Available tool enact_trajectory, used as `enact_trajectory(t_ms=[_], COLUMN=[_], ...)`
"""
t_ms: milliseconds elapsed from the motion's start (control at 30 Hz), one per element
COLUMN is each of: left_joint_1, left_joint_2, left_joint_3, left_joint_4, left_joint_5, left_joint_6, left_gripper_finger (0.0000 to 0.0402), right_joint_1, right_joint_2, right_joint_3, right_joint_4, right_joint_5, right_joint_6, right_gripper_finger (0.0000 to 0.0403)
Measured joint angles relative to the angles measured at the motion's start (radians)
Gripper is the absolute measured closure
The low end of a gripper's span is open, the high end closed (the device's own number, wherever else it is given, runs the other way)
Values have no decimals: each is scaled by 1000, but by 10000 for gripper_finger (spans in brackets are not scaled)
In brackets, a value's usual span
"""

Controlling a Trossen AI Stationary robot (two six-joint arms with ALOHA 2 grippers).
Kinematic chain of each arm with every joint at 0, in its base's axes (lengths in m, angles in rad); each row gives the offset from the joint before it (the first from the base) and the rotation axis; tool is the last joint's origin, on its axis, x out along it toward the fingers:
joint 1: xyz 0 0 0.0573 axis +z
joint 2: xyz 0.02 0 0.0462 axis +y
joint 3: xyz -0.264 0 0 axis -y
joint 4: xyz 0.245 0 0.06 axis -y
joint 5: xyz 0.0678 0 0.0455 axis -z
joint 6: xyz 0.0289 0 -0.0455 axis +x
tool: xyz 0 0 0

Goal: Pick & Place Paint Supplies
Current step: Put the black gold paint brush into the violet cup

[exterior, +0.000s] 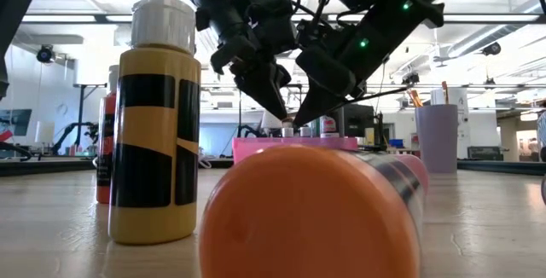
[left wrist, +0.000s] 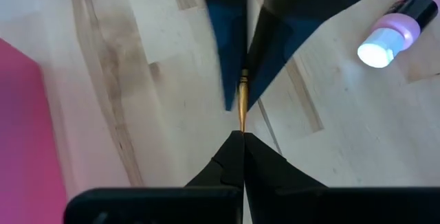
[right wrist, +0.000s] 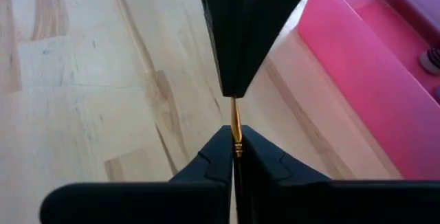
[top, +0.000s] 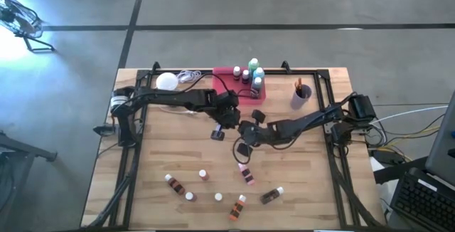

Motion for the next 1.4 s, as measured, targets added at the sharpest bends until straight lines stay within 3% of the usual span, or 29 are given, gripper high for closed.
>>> enact_trajectory(t_ms=[200, 300, 400, 567, 767, 867, 1100, 1300, 1400], left_joint_1=[0, -2, 16, 55, 75, 74, 71, 71, 71], left_joint_2=[0, -8, -29, -46, -55, -55, -55, -55, -55], left_joint_3=[0, -1, -1, -37, -148, -162, -163, -165, -165], left_joint_4=[3, -16, -18, 79, 368, 468, 650, 771, 822], left_joint_5=[-20, -144, -215, -136, -54, -52, -18, 16, 18], left_joint_6=[5, 12, 3, -64, -140, -155, -224, -262, -296], left_gripper_finger=[387, 368, 346, 311, 287, 285, 284, 284, 284], right_joint_1=[0, 0, 6, 48, 172, 218, 223, 227, 260], right_joint_2=[0, -3, -22, -109, -323, -455, -732, -929, -1010], right_joint_3=[1, 2, 0, -61, -216, -309, -503, -589, -592], right_joint_4=[-10, -90, -212, -306, -301, -302, -301, -301, -268], right_joint_5=[5, 40, 146, 402, 898, 1057, 1078, 1070, 1006], right_joint_6=[4, 44, 115, 227, 395, 504, 607, 581, 527], right_gripper_finger=[391, 392, 392, 393, 394, 394, 394, 394, 394])
